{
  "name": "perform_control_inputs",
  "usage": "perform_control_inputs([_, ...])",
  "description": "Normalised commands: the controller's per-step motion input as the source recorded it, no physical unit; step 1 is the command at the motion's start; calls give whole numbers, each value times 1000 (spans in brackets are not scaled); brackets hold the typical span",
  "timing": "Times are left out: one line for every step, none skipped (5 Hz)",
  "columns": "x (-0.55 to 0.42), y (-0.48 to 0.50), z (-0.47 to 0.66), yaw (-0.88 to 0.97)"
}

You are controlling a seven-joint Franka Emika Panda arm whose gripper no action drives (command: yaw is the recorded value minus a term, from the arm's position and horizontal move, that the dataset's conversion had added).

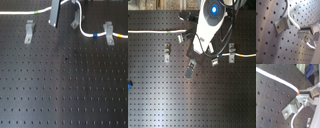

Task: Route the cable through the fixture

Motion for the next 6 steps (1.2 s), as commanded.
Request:
perform_control_inputs([-27,-90,319,294])
perform_control_inputs([-22,-42,274,460])
perform_control_inputs([6,5,278,557])
perform_control_inputs([-10,19,291,511])
perform_control_inputs([25,22,336,588])
perform_control_inputs([10,9,310,560])
